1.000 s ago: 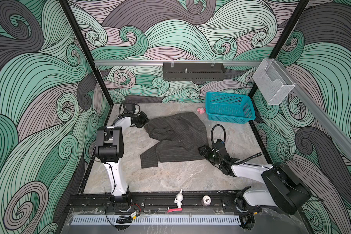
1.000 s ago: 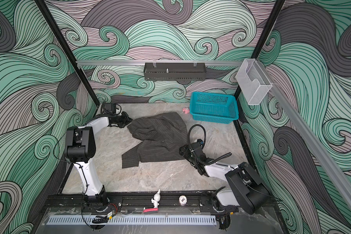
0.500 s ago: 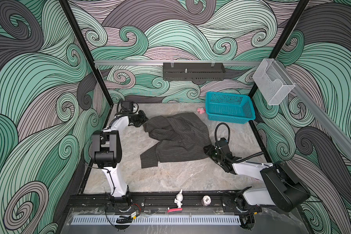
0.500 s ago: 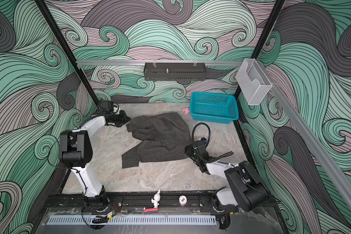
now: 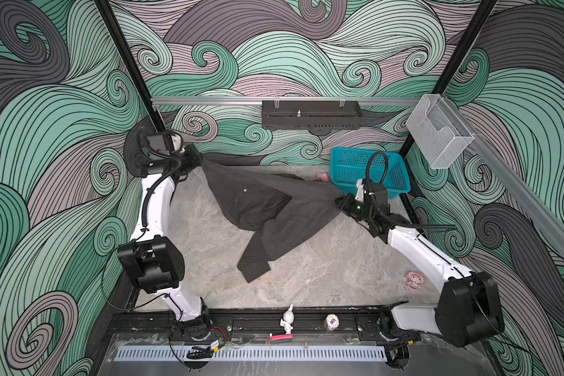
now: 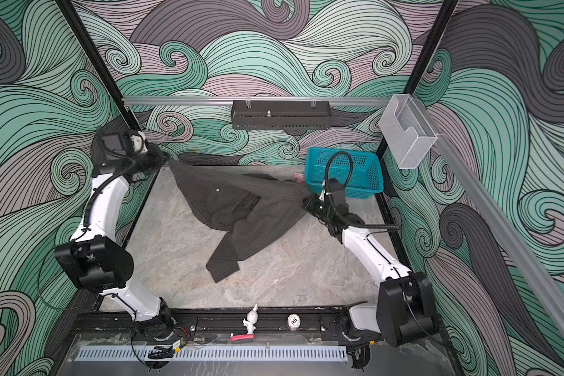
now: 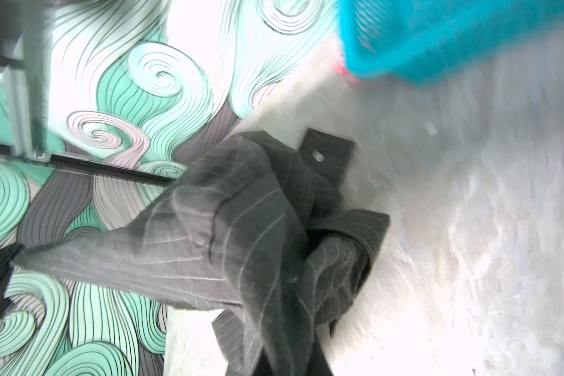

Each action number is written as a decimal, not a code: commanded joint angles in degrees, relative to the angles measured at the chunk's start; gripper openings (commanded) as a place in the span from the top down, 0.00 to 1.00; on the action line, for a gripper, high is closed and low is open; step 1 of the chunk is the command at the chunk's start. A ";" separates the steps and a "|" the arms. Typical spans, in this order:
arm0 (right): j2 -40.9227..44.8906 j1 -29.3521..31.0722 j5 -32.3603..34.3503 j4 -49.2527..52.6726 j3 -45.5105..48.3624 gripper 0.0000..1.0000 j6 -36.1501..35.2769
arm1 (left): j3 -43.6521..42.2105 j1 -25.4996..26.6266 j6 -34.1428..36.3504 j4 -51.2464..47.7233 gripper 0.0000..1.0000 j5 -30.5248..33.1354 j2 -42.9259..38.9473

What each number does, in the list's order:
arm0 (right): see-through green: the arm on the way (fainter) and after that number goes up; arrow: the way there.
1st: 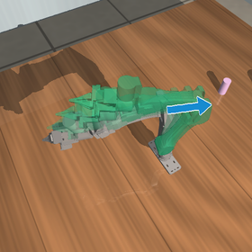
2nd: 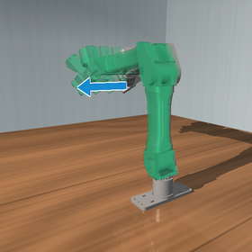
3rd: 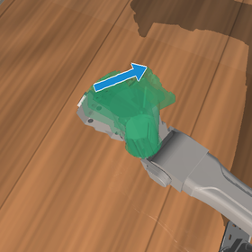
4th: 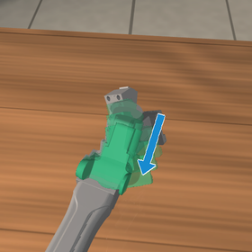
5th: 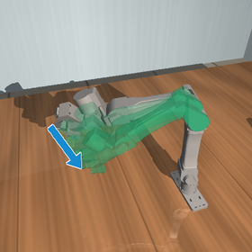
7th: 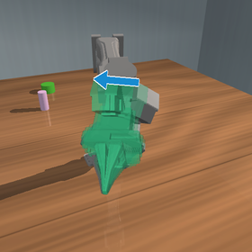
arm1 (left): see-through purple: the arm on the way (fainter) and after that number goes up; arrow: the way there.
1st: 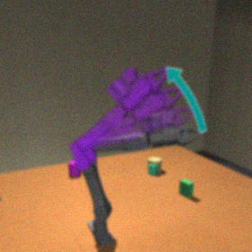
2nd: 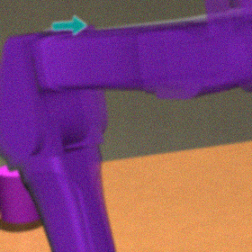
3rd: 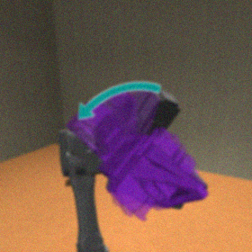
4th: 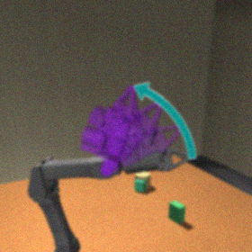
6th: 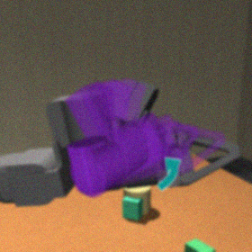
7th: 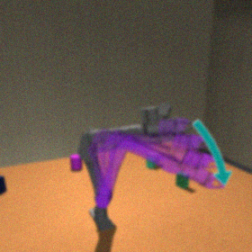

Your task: Fold and stack the long sleeve shirts

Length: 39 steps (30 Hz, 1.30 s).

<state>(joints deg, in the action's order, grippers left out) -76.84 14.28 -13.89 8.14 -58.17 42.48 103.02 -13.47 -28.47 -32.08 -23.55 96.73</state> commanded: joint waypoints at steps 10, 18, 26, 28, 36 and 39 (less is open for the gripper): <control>-13.27 -0.62 -2.76 34.86 -15.62 0.43 -14.06 | -17.01 -0.77 2.71 -2.45 1.00 -1.32 -4.67; -4.06 10.78 4.03 37.97 -4.99 0.04 -6.77 | -23.12 -0.68 4.54 -6.05 1.00 -2.00 -7.53; -14.24 29.61 7.48 28.87 -6.02 0.01 2.80 | -24.92 -0.68 4.04 -6.65 1.00 -2.21 -9.48; -19.95 31.70 9.42 28.50 -10.42 0.01 2.28 | -25.02 -0.68 4.04 -6.80 1.00 -2.20 -9.83; -41.77 34.44 16.08 35.58 -27.98 0.02 -2.15 | -25.77 -0.68 4.30 -7.09 1.00 -2.29 -10.89; -45.08 34.51 17.54 36.82 -29.74 0.10 -2.82 | -25.58 -0.76 4.47 -7.28 1.00 -2.22 -10.92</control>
<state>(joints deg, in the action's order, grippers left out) -119.87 48.60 0.01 41.25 -86.89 40.84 77.32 -14.44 -24.97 -37.85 -25.12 87.72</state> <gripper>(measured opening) 0.921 0.048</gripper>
